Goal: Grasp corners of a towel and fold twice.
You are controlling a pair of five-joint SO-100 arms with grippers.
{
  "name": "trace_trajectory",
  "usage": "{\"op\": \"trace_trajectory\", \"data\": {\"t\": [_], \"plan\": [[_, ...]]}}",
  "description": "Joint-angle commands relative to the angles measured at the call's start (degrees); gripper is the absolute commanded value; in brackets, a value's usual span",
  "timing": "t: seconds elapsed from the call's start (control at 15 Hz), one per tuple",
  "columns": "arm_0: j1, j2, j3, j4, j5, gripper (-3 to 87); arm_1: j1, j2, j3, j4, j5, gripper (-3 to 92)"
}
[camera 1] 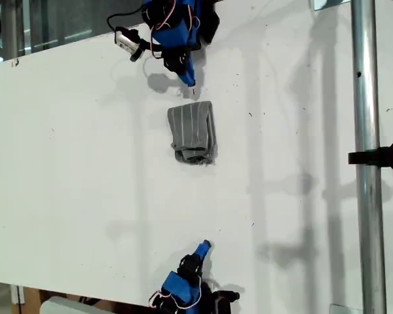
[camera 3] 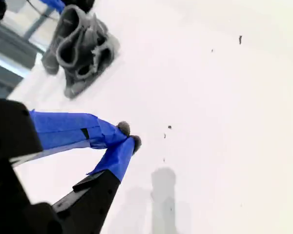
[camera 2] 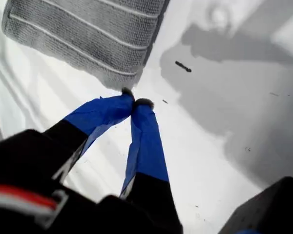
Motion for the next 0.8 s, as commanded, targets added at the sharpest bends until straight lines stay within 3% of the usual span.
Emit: {"op": "trace_trajectory", "data": {"t": [0.0, 0.07, 0.13, 0.2, 0.73], "plan": [[-1.14, 0.09, 0.62, 3.6, 1.32, -2.1, 0.18, 0.0, -0.44, -0.53, -0.18, 4.2], [-1.23, 0.09, 0.62, 3.69, 12.13, -2.0, 1.23, 0.26, -0.53, 0.35, -3.78, 4.2], [-1.32, 0.09, 0.62, 3.69, 28.3, -2.0, 2.55, 0.26, -0.53, 1.05, -6.77, 4.3], [-0.97, 0.09, 0.62, 3.08, 37.71, -2.1, 3.43, 0.26, -0.53, 1.23, -9.14, 4.3], [-1.32, 0.09, 0.62, 3.52, 35.42, -2.1, 3.69, 0.26, -0.53, 1.23, -9.14, 4.3]]}}
